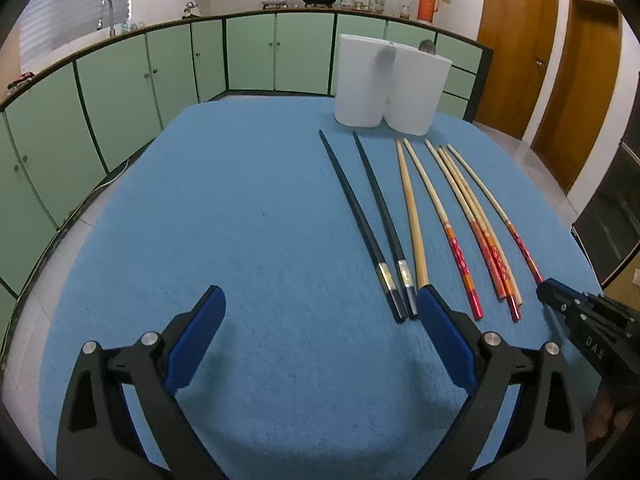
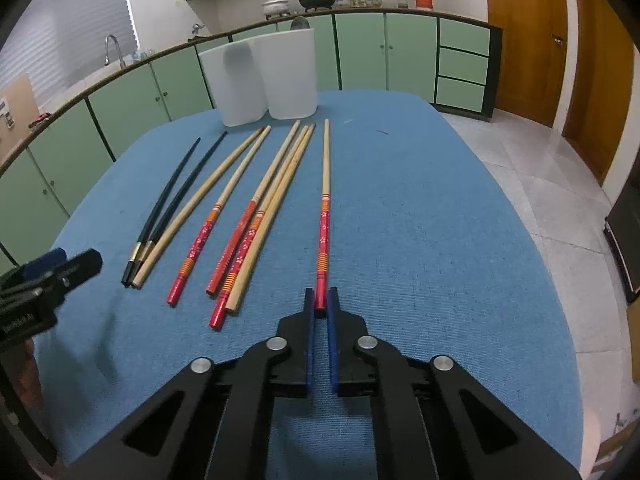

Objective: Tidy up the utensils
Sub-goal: 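Move the right gripper back over the red-tipped bamboo chopstick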

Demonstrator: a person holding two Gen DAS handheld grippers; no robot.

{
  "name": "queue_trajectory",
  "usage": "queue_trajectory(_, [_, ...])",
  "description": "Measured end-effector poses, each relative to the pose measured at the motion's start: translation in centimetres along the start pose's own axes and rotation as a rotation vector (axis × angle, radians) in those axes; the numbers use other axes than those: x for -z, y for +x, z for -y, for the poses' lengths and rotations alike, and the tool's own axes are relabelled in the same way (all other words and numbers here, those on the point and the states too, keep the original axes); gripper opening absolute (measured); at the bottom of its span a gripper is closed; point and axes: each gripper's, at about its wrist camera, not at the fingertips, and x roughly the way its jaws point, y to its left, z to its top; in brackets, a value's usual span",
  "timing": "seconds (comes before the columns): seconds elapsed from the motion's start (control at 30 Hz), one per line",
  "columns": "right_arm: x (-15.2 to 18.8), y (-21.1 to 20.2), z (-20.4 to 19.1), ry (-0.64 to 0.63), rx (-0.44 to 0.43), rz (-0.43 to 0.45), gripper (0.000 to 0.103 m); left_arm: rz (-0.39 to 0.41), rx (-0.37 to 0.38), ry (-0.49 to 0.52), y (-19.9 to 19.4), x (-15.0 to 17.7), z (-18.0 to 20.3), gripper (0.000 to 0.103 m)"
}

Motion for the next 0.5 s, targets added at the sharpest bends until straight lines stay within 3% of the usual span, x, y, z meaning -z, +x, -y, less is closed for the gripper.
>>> queue_trajectory(0.1, [0.0,0.0,0.2,0.005,-0.005,0.001,0.006,-0.030,0.002,0.020,0.7,0.3,0.6,0.079])
queue_trajectory(0.5, [0.0,0.0,0.3,0.019,-0.020,0.002,0.006,-0.070,-0.002,0.009,2.0,0.4,1.2,0.075])
